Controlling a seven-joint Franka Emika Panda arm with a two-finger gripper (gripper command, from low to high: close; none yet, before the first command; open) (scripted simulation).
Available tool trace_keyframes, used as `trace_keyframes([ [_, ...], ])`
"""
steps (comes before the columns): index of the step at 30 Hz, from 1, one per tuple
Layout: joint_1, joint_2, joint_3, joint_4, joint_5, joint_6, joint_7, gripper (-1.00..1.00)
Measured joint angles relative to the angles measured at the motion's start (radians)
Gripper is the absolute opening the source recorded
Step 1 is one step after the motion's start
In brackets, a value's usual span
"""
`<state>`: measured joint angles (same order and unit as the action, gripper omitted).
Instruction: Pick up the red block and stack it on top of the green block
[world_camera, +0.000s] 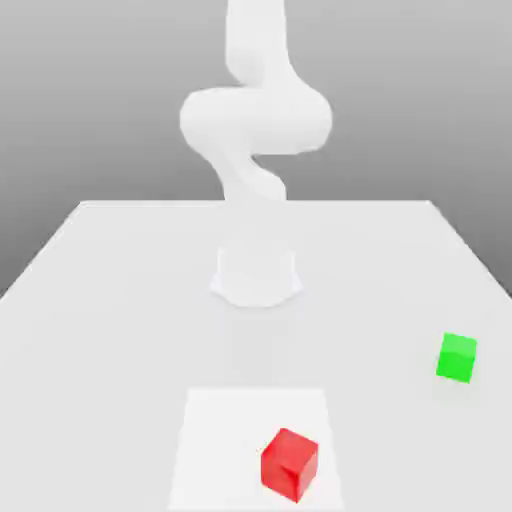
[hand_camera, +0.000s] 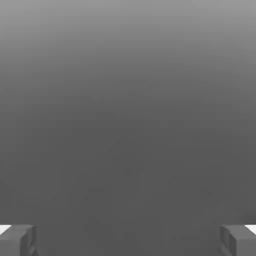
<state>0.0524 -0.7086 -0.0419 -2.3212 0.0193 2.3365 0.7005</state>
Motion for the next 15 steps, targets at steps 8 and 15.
trace_keyframes([
  [8,0.144,0.298,-0.111,-0.068,0.078,0.117,-0.333,0.0],
  [15,0.214,0.554,-0.148,-0.127,0.14,0.217,-0.615,0.0],
])
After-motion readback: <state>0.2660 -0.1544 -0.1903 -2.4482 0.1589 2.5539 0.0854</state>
